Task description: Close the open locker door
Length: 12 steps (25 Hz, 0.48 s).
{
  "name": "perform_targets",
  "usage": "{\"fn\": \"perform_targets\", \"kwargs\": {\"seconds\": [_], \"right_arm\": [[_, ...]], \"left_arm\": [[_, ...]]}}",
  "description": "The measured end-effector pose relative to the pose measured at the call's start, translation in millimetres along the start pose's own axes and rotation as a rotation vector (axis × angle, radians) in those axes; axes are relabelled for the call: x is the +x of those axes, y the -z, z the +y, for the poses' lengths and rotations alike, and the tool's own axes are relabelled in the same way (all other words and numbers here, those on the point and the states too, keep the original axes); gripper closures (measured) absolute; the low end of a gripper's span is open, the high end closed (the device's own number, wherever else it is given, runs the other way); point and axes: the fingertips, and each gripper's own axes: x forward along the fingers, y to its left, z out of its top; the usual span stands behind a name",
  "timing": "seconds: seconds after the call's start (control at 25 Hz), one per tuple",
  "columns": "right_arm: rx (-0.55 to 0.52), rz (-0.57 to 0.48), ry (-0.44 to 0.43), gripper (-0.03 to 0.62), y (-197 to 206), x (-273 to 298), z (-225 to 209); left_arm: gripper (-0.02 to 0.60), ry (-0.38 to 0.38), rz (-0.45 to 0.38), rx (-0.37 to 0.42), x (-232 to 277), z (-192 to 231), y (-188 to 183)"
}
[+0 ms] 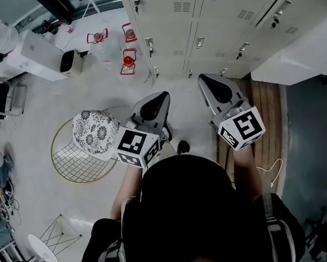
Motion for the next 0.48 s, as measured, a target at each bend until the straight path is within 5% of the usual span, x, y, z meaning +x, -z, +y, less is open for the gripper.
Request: {"fn": "perform_targets", "kwargs": {"seconds": [0.48], "right_arm": [[0.063, 0.01, 0.043, 0.589, 15, -29, 3]], "left_arm": [[0.565, 0.011, 0.004, 0.004, -6, -20, 3]]}}
